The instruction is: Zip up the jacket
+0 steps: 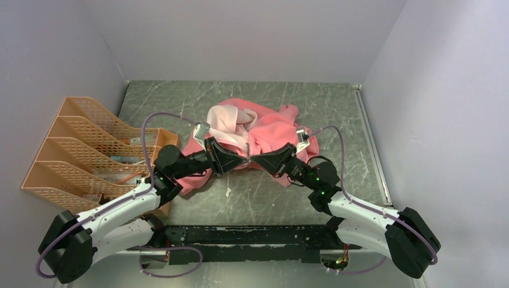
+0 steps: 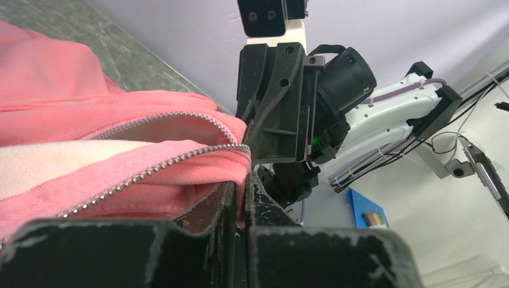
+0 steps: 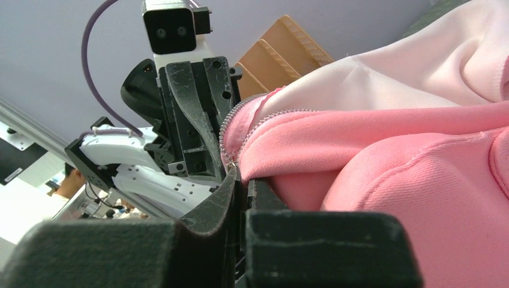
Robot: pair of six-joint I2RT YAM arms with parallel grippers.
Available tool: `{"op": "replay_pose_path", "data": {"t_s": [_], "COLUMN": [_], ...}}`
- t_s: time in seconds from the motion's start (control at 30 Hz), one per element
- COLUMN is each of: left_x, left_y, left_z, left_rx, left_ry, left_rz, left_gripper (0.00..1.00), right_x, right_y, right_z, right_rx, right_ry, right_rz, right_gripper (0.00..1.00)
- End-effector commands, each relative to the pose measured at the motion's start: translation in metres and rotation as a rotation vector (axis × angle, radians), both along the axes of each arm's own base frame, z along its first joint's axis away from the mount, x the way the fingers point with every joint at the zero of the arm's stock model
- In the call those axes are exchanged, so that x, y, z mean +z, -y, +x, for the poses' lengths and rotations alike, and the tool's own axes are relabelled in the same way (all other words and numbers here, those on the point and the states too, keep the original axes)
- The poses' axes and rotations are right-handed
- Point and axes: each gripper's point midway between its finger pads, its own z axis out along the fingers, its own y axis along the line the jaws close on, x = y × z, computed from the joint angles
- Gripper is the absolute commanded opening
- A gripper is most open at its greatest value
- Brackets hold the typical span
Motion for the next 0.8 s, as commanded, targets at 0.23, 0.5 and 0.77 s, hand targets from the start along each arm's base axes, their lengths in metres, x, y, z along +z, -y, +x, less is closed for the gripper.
{"op": "replay_pose_path", "data": {"t_s": [0.23,0.5,0.77], "left_x": [-0.025,-0.048,-0.070], "left_y": [0.015,0.021,0.025], "left_z": [-0.017,-0.022,-0.029], "left_rx": [-0.093,-0.151,-0.212], "left_ry": [-0.067,-0.164,-0.260], "left_rz": [0.076,0.105,0.129], "left_gripper": [0.08,0.08,0.08], "right_x": [-0.001,-0.040,-0.060], "right_y": [0.001,0.009,0.019], "right_z": [-0.001,0.000,0.004], "right_rx": [-0.001,-0.044,-0.107], "right_ry": [-0.058,-0.179,-0.268], "right_rz": [0.013,-0.060,-0.095], "right_gripper": [0.00,0.00,0.00]}}
